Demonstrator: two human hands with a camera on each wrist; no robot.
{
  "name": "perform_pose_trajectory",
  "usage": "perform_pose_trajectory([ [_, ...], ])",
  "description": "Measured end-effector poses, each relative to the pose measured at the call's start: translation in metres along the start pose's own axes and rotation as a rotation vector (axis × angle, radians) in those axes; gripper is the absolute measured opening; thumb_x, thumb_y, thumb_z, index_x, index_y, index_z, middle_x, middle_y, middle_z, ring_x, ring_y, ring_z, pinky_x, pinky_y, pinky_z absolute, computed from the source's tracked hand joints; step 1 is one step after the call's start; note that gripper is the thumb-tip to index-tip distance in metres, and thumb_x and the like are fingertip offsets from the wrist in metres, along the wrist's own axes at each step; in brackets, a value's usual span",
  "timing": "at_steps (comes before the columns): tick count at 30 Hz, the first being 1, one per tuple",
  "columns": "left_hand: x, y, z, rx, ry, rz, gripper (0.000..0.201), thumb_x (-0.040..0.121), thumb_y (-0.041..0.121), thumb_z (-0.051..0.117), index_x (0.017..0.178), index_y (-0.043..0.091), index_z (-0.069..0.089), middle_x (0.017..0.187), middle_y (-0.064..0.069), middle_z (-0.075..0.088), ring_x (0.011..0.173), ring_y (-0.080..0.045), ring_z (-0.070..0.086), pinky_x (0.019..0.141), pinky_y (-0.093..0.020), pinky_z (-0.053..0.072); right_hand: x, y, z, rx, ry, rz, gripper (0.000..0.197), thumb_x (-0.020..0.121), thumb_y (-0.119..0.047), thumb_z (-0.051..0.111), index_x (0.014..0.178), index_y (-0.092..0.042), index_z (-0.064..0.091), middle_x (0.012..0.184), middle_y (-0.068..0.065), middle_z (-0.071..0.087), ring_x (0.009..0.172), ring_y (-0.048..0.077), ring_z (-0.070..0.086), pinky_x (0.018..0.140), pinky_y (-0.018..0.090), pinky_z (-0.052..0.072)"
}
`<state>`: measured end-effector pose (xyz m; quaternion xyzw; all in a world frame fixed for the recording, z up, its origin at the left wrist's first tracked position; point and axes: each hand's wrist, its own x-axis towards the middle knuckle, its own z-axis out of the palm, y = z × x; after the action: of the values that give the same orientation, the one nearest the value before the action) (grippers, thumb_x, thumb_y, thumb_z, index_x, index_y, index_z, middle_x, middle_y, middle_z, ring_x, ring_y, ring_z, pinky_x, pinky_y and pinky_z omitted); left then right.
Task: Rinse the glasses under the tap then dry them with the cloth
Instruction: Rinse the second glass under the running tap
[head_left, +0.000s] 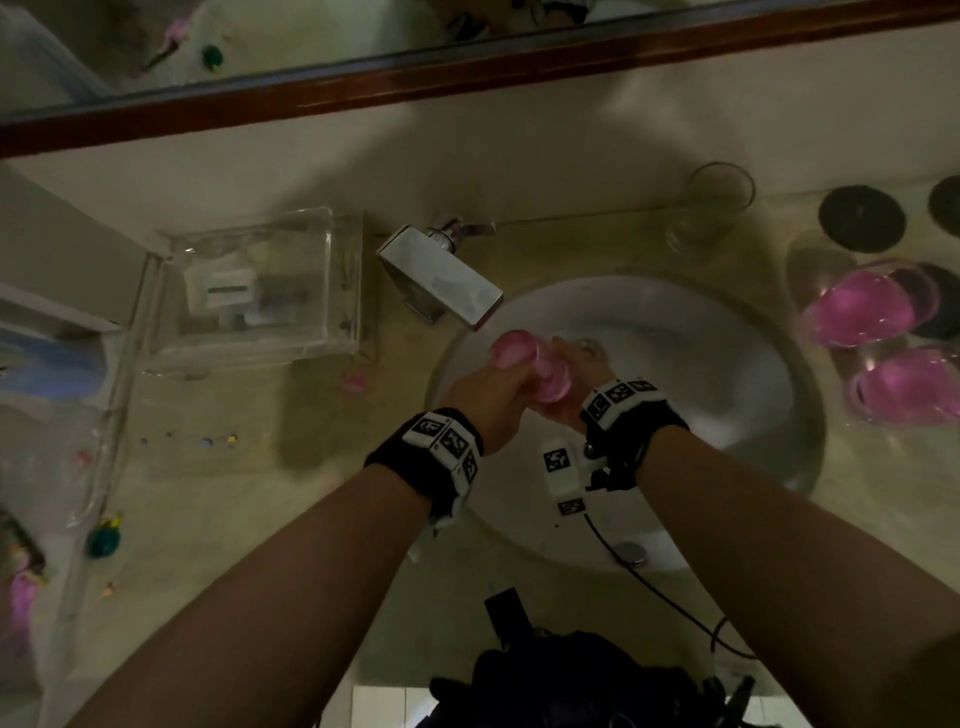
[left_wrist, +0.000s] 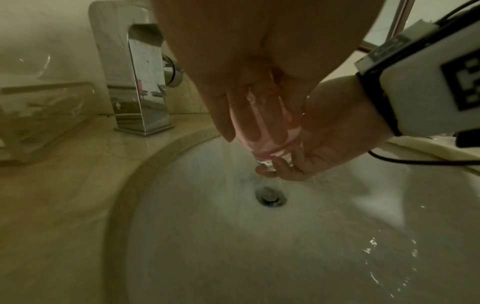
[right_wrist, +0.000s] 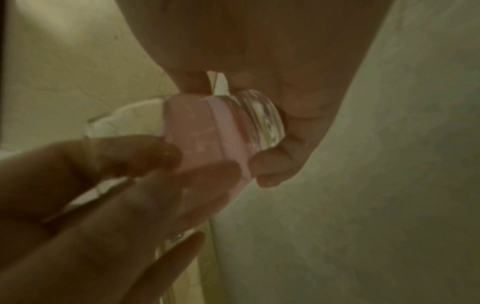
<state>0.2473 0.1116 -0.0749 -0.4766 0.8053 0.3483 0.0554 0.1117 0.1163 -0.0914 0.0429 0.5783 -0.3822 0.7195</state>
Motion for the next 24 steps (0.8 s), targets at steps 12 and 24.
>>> perform_pose_trajectory([
  [12,0.02,-0.008,0.007,-0.03,-0.017,-0.029,0.021,0.098,0.011,0.049,0.112,0.002,0.064,0.114,-0.015,0.064,0.107,-0.031,0.057,0.072,-0.016,0.027,0.042,0.009,-0.005,-0.182,0.022,-0.012,0.051,0.098,-0.039,0.043,0.137,-0.005,0.044,0.14,0.021,0.046,0.12,0.037,0.052,0.069,0.034,0.05],
  [24,0.029,-0.012,0.015,-0.17,0.037,-0.041,0.021,0.095,0.01,0.057,0.111,0.003,0.067,0.109,-0.015,0.068,0.101,-0.031,0.061,0.084,-0.026,0.042,0.041,0.001,-0.005,0.047,0.058,0.054,0.039,0.101,-0.042,0.035,0.108,-0.012,0.058,0.096,0.008,0.063,0.084,0.021,0.058,0.088,0.033,0.046],
])
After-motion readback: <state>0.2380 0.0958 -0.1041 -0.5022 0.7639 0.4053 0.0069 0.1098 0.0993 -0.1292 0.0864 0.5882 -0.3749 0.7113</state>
